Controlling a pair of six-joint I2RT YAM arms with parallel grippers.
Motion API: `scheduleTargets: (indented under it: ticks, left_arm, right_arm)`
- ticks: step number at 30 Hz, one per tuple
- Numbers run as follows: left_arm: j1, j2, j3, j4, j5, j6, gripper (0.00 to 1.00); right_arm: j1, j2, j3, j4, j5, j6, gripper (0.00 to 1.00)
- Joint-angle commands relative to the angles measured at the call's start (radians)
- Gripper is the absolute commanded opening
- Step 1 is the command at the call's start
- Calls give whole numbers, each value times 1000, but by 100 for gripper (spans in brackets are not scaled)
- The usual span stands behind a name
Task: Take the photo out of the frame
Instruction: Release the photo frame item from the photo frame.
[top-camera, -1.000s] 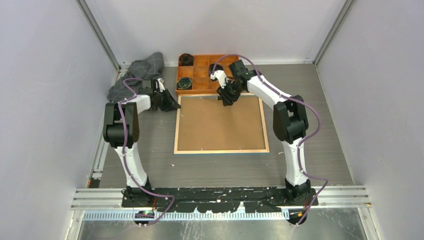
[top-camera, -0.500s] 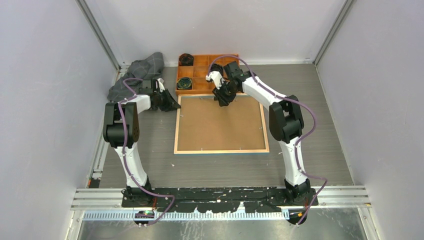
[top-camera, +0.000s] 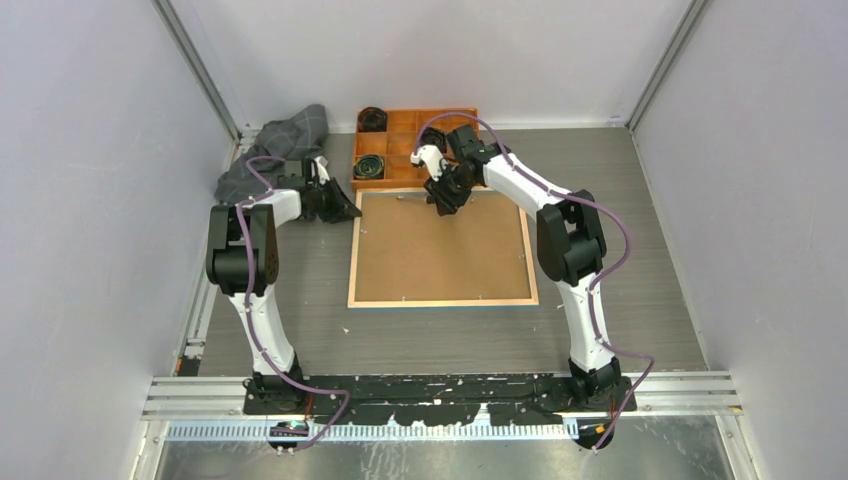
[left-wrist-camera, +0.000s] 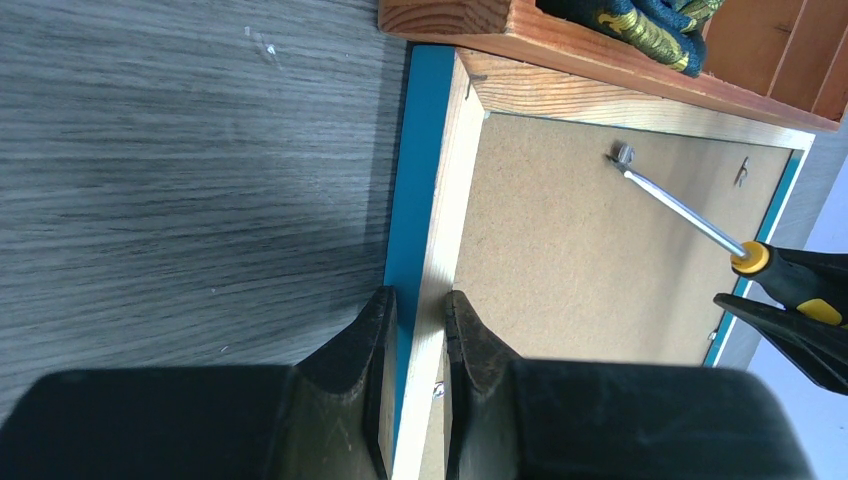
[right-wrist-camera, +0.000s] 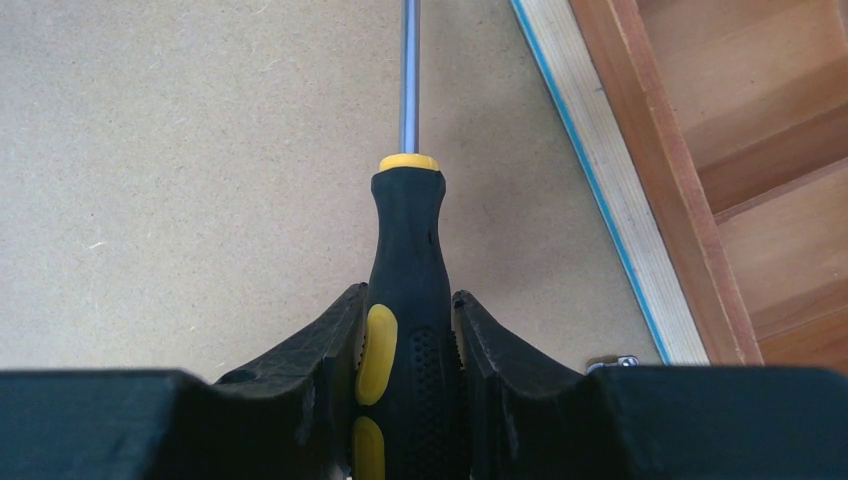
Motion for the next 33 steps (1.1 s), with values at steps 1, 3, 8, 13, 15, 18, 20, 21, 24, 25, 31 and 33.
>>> scheduleTargets:
  ticks: [1,3,8,13,15,18,20,21,24,25,31,33]
  left_arm:
    - [-7,83,-14,-36,-76,-16,0]
    - [-7,83,-15,-36,-76,-16,0]
    - [-7,83,-15,-36,-76,-16,0]
    - [-6,84,-13,-36,-74,-15,1]
    - [-5,83,-13,-36,-74,-15,0]
    - [-5,84,-13,-36,-74,-16,1]
    - [-5,83,-13,-36,-74,-15,1]
    - [-5,84,-14,-36,-74,-15,0]
    - [-5,84,-15,-36,-74,-15,1]
    - [-5,84,-15,-36,-75,-15,1]
    - [-5,83,-15,-36,-76,-16,1]
    - [-5,83,-15,-36,-77,-16,0]
  right_arm:
    - [9,-87,-2,-8,-45,-17,1]
    - [10,-95,-12,-7,-38,-16,1]
    - [10,-109,-38,-7,-17,-19,1]
    - [10,-151,-92,4,-2,-24,1]
    - [10,-172,-119,9,6,-25,1]
    - [10,-213,-165,19,9,-30,1]
    - [10,-237,-188,23,8,-30,1]
    - [10,-248,-198,24,6,-29,0]
    - [11,-289,-236,32,-11,-8,1]
    - [11,-307,-257,42,-20,7,1]
    - [11,-454,-443,210,5,157,1]
    - [14,-497,-493,235,39,191,1]
